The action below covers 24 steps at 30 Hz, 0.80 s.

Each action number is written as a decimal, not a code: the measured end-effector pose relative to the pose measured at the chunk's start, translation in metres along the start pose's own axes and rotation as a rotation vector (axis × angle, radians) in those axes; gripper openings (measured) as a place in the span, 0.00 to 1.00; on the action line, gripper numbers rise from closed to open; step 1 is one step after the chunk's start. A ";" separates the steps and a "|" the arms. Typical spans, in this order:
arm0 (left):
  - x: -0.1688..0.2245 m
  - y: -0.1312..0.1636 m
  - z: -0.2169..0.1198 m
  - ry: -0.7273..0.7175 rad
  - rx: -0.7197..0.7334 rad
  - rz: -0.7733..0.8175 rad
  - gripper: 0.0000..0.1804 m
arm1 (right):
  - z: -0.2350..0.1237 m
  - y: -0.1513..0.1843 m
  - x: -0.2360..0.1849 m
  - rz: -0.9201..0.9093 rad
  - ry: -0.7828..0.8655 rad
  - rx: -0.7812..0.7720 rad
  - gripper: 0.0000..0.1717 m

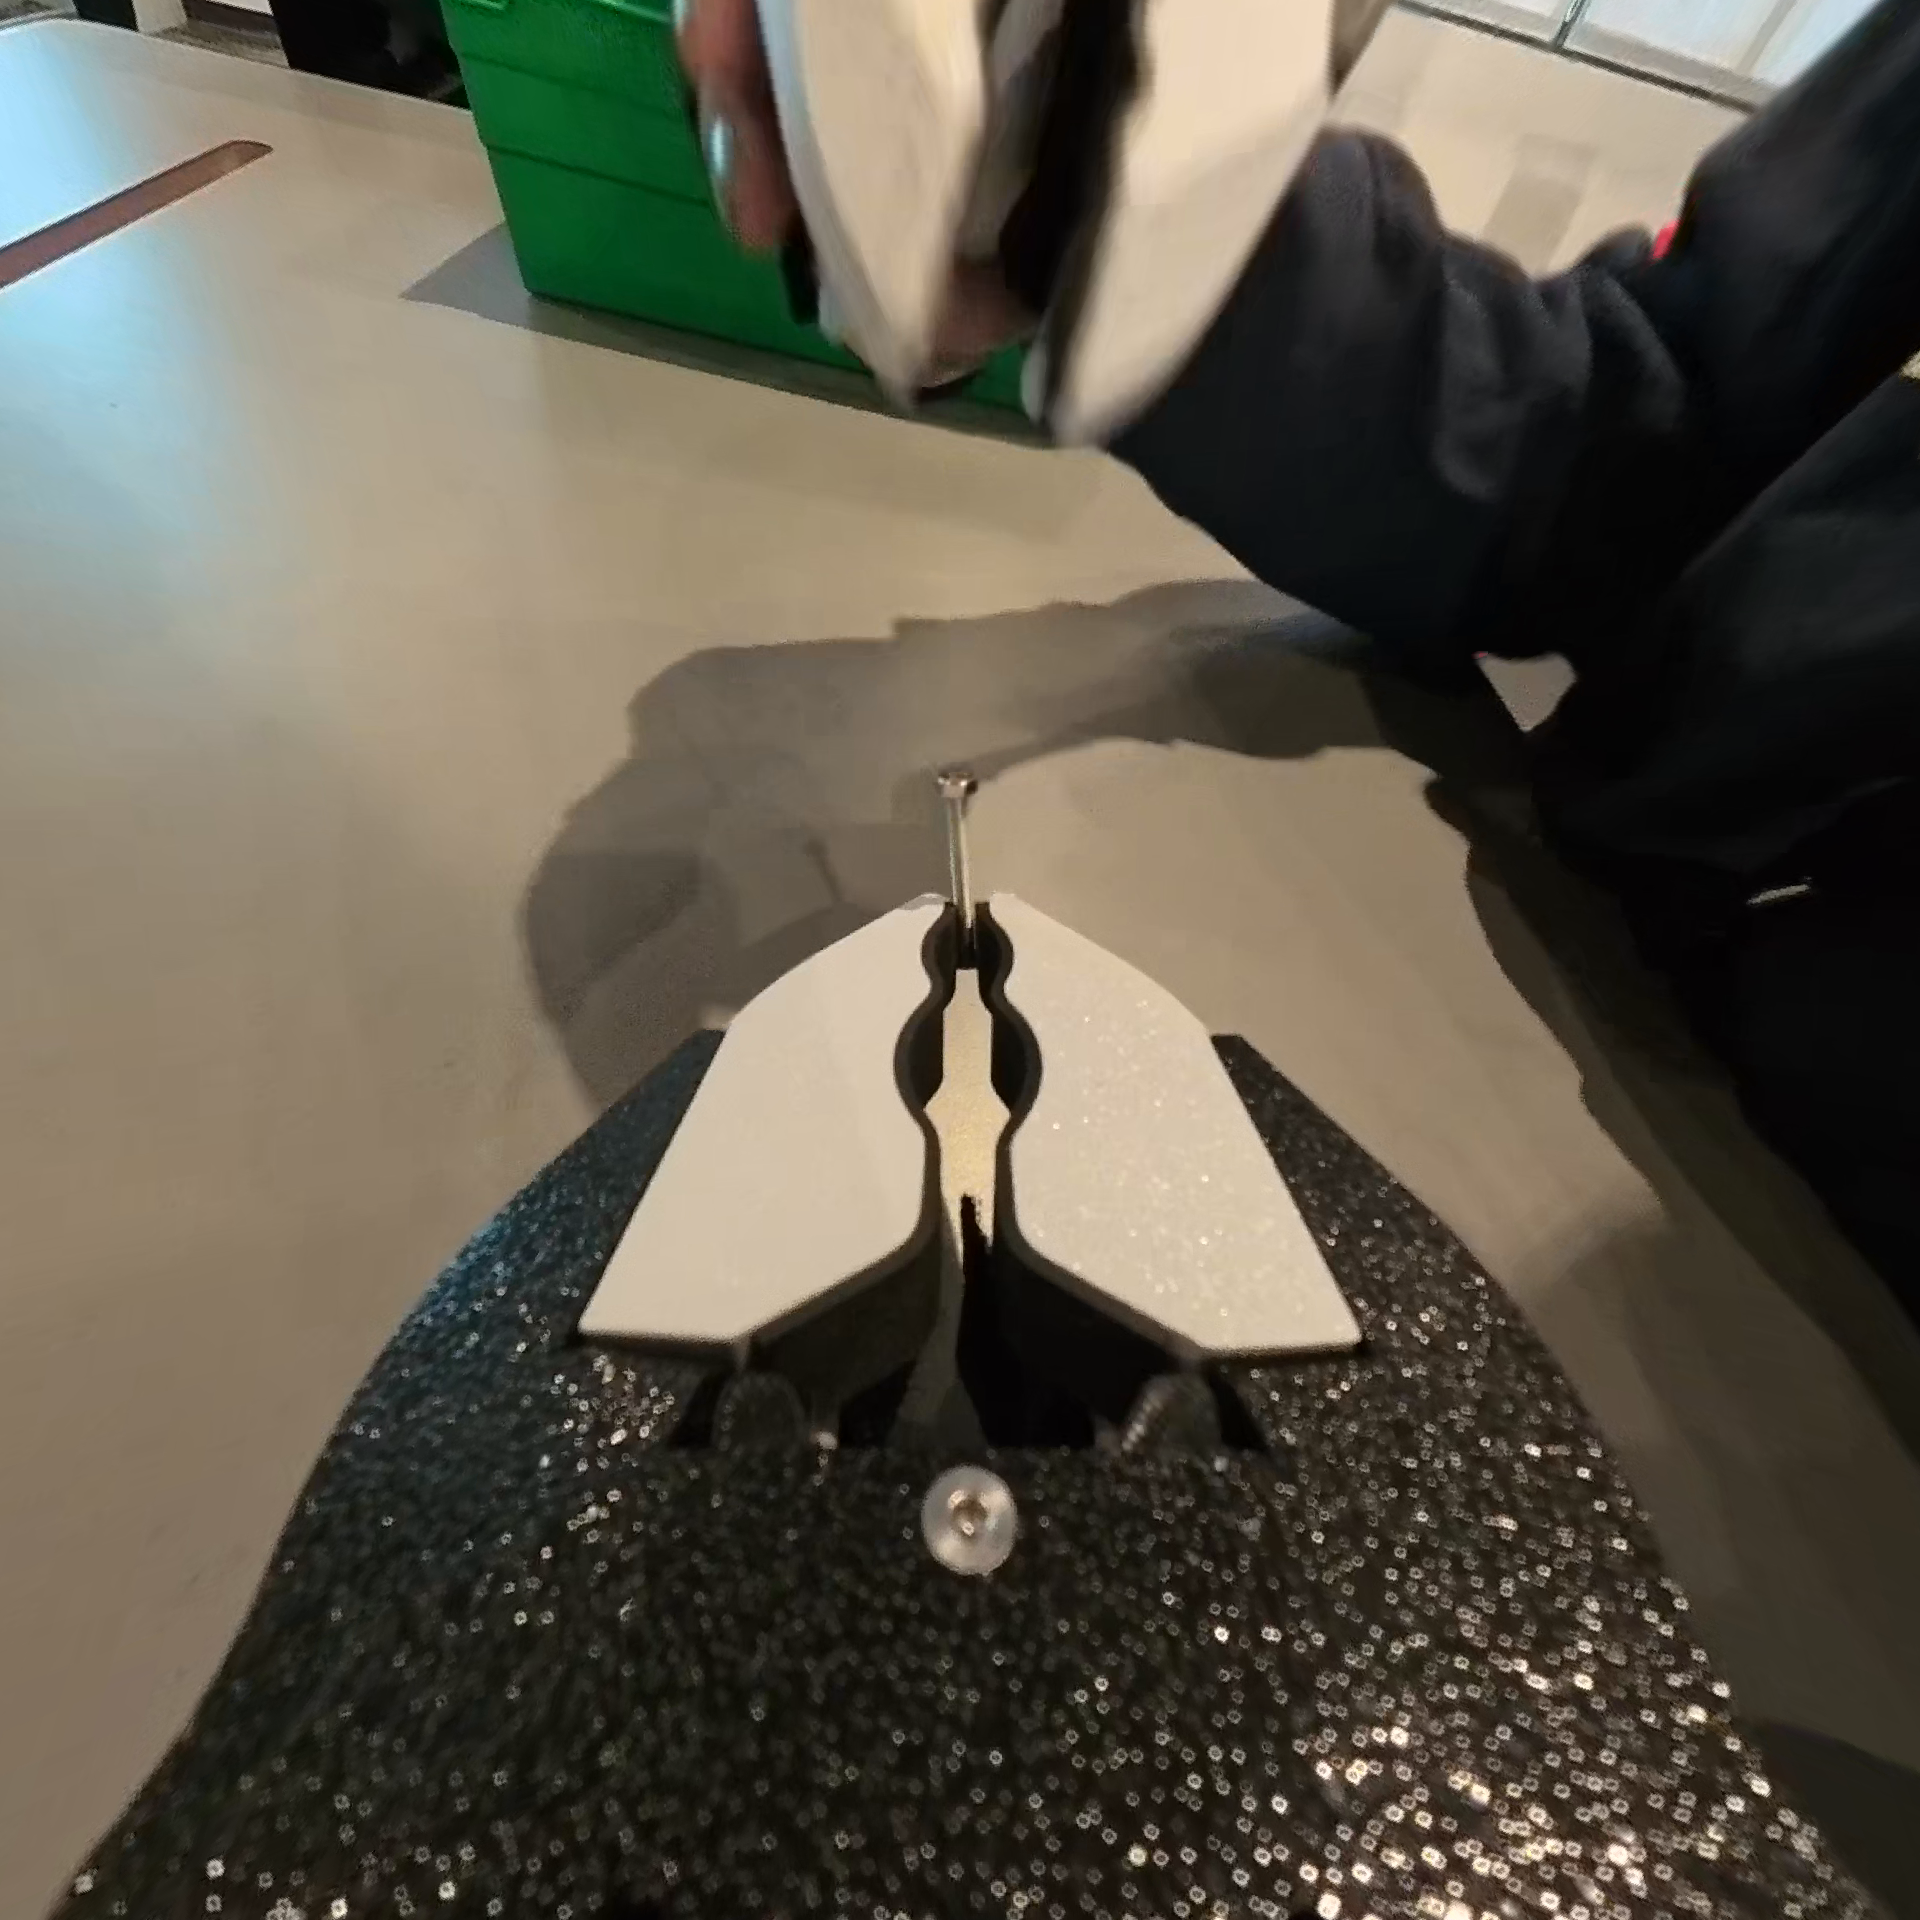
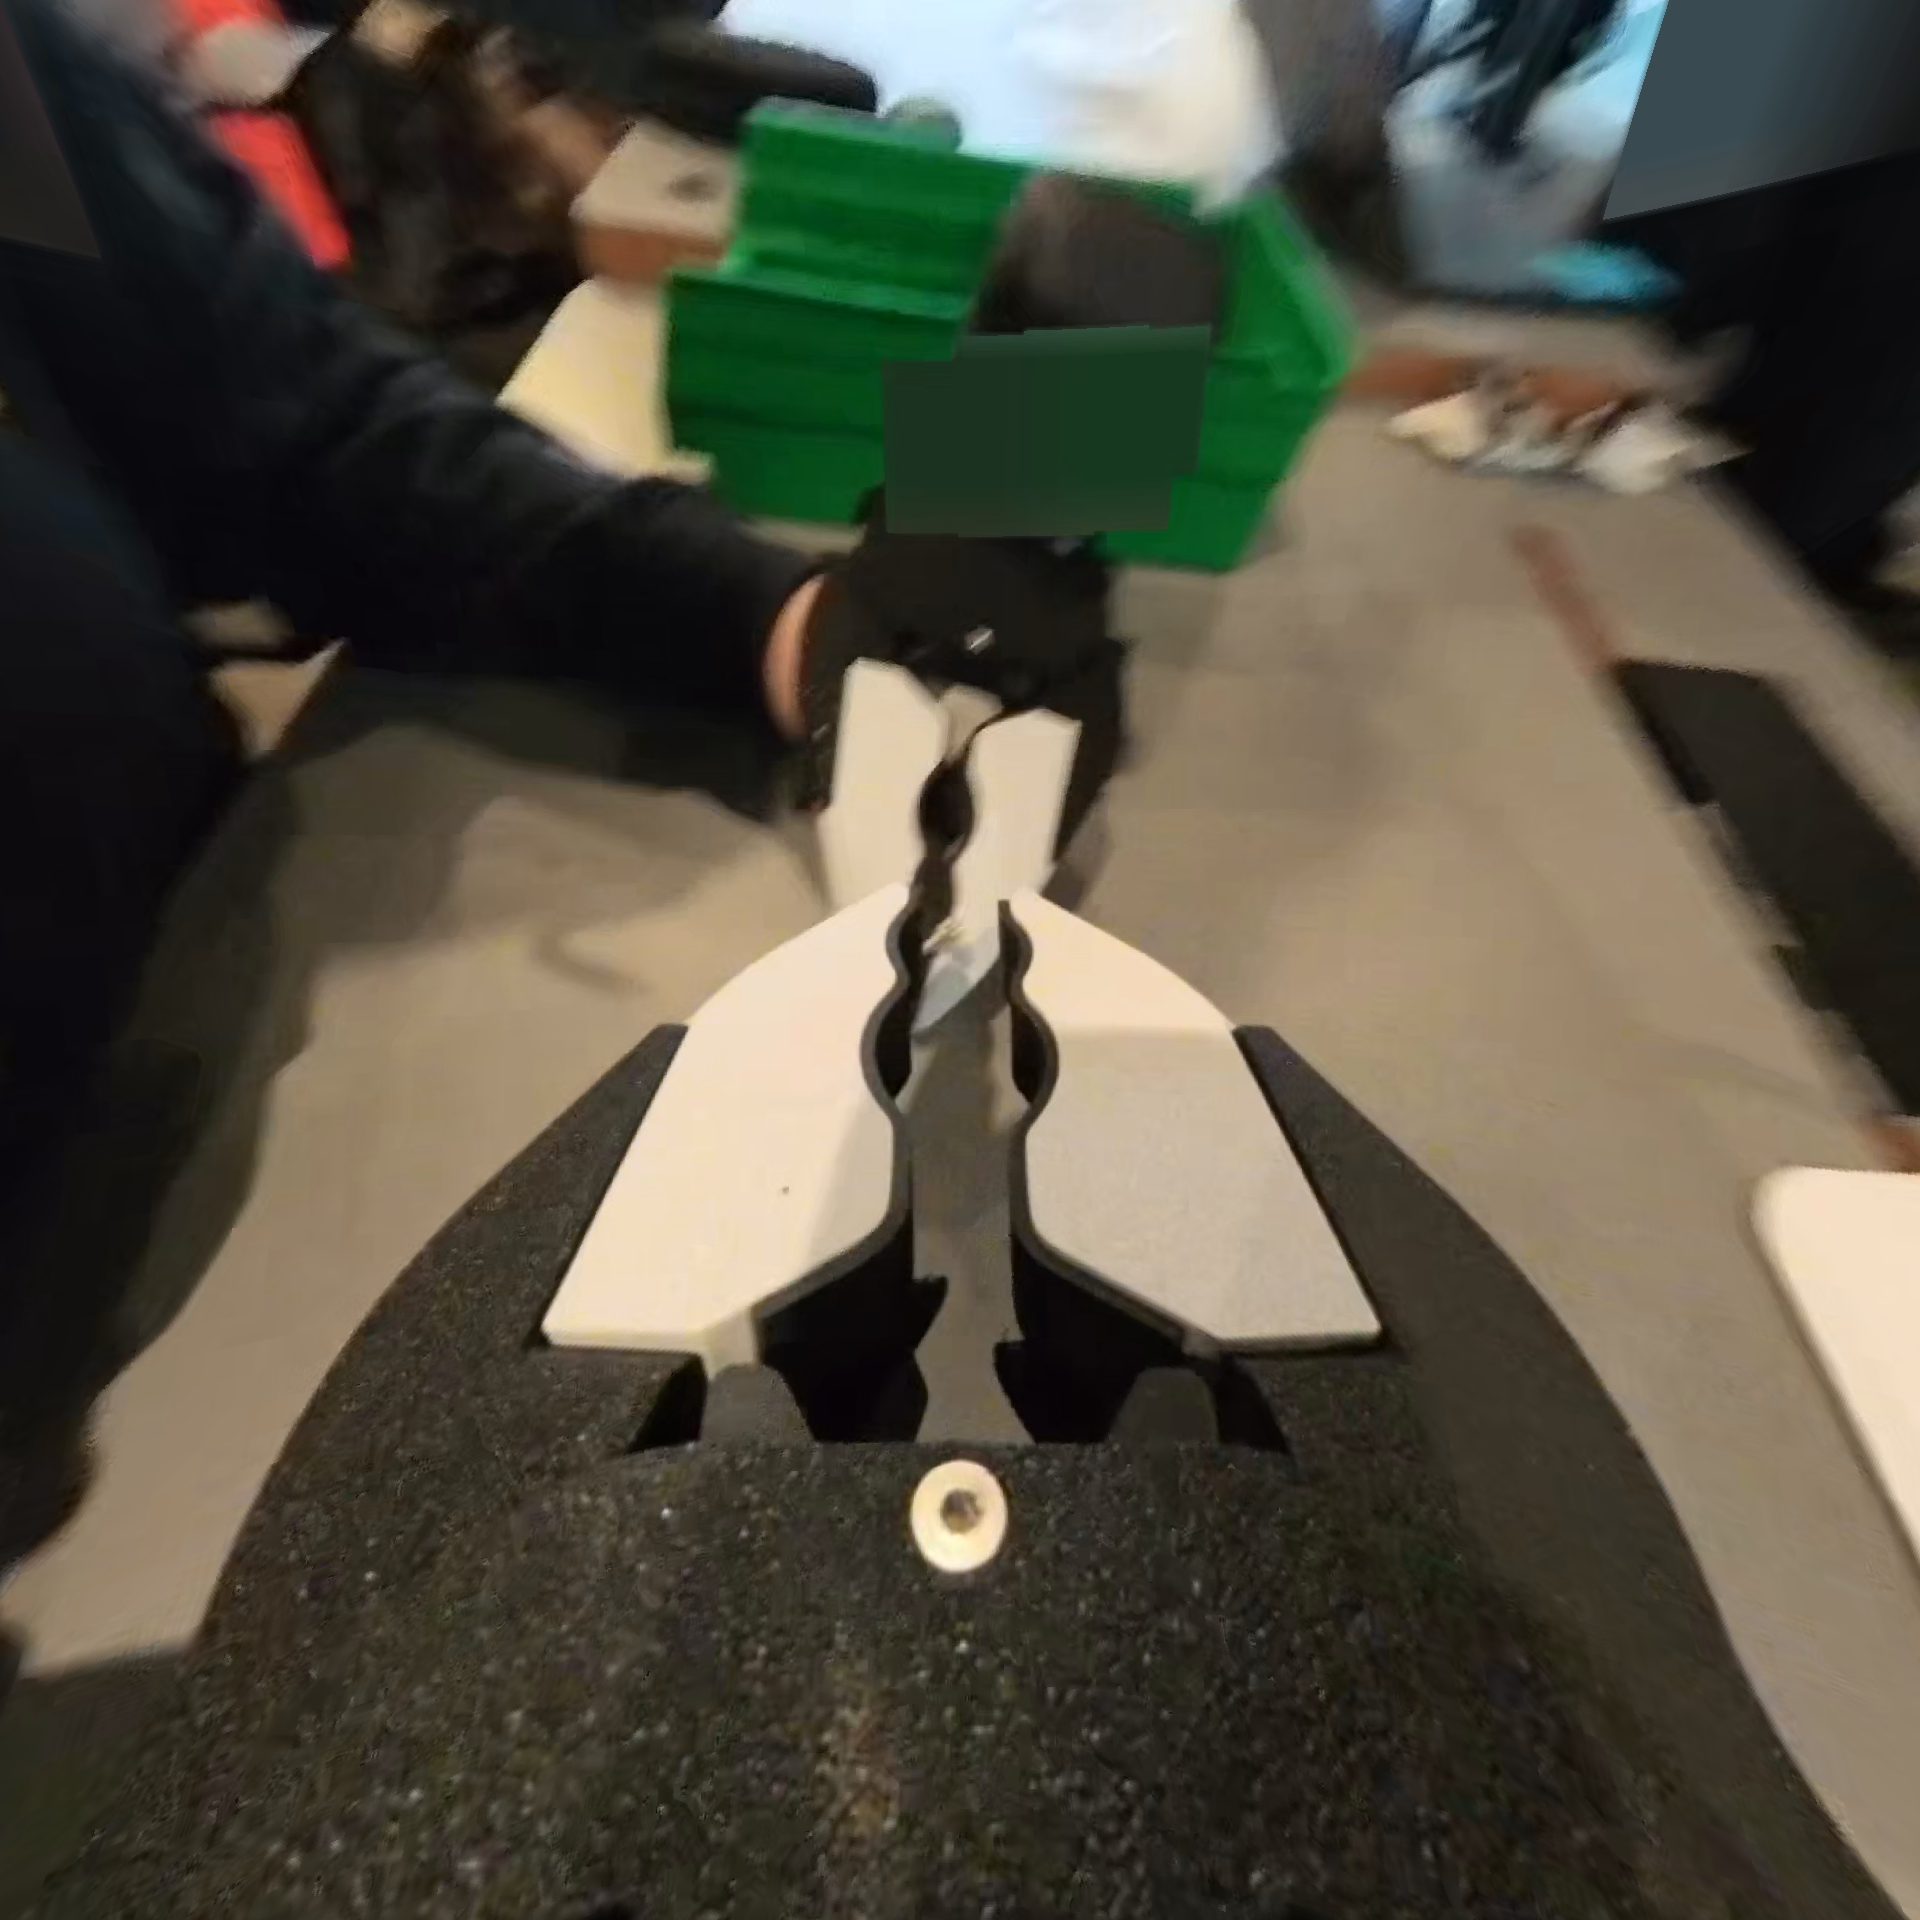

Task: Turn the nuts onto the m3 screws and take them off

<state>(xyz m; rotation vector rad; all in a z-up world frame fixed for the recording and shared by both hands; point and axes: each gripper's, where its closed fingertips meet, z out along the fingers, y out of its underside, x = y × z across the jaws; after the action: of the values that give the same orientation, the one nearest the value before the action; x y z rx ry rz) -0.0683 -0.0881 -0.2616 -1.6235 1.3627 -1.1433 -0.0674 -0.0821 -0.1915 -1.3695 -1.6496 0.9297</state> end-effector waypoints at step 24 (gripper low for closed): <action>-0.001 0.000 -0.001 -0.002 0.004 -0.015 0.01 | 0.035 0.027 0.001 0.195 0.055 -0.260 0.03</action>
<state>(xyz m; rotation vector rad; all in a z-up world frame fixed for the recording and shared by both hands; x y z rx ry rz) -0.0688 -0.0872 -0.2611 -1.6342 1.3479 -1.1524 -0.0881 -0.0789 -0.2308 -1.7413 -1.6607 0.7976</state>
